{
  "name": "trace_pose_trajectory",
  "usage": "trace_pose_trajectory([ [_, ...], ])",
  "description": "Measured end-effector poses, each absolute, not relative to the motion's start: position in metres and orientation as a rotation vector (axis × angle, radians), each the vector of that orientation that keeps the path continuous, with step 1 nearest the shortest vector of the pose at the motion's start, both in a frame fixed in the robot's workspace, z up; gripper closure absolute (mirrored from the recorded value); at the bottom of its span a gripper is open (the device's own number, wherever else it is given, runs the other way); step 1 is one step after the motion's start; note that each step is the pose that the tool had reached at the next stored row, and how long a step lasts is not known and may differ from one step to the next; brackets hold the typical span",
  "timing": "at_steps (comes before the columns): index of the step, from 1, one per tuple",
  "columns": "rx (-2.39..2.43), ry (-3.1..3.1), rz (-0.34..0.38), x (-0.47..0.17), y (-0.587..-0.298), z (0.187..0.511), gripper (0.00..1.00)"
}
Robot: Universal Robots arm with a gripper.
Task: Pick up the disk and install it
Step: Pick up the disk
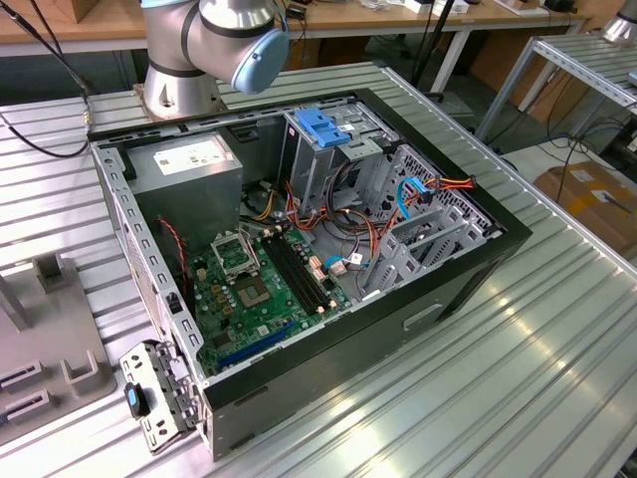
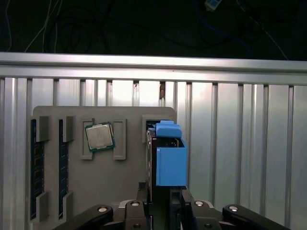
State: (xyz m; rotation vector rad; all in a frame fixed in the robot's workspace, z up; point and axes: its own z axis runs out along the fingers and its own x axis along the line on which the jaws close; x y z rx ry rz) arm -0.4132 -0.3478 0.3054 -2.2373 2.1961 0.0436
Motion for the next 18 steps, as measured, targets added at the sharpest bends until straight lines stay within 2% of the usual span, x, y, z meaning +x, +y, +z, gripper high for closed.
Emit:
trace_pose_trajectory([
  [18,-2.238,2.196,0.043,-0.4132,-0.3475,0.3142,0.65],
])
